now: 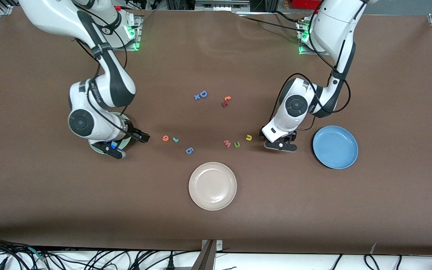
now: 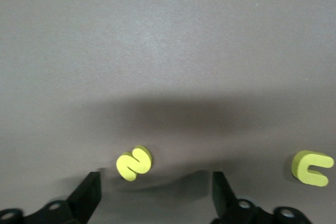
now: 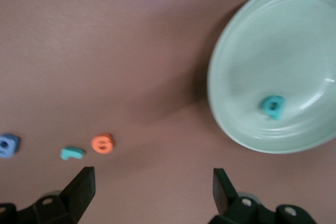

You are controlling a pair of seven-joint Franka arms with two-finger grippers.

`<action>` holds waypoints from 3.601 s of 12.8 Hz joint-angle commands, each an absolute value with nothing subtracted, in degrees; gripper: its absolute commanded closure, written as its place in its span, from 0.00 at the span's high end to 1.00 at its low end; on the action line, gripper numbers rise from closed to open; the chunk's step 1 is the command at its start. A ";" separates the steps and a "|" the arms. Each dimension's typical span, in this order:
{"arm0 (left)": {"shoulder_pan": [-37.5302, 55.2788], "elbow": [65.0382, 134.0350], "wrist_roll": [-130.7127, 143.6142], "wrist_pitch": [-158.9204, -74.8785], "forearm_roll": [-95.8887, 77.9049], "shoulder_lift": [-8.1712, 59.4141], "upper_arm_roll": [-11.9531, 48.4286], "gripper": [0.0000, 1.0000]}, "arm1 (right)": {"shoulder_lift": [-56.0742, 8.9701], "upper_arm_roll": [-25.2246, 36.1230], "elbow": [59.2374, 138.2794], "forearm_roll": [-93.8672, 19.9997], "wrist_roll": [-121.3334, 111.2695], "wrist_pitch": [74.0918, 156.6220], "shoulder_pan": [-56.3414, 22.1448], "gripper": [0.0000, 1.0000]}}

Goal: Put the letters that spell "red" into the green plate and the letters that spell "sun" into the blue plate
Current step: 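Grasp orange 6 with the right gripper while the left gripper grasps yellow 2, then set the 6 and 2 on green and blue plates with both grippers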

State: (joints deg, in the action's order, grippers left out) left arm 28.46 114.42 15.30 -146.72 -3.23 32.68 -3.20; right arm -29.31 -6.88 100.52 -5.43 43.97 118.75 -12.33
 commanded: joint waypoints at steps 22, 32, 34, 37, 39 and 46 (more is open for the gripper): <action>27.33 113.47 15.03 -147.13 -1.76 33.22 -3.25 0.31 | -39.11 -7.03 100.63 -6.15 55.11 133.95 -18.63 0.58; 26.63 113.38 14.94 -147.04 -1.76 33.13 -3.25 0.23 | -39.29 -7.03 100.63 -6.06 55.72 133.95 -19.60 0.28; 26.37 112.86 14.94 -146.95 -1.76 32.87 -3.34 0.23 | -39.20 -6.94 100.63 -6.06 55.64 133.68 -19.51 0.15; 24.27 112.24 12.67 -146.16 -1.84 31.65 -3.34 0.23 | -38.50 -6.94 100.28 -5.98 55.29 133.07 -19.25 0.11; 21.20 111.02 11.00 -142.93 -1.76 29.80 -3.25 0.23 | -35.79 -6.42 99.06 -5.89 54.59 126.78 -18.72 0.11; 11.88 109.07 3.88 -128.51 -1.85 24.79 -3.43 0.25 | -31.02 4.10 96.24 -5.98 32.29 107.67 -12.66 0.11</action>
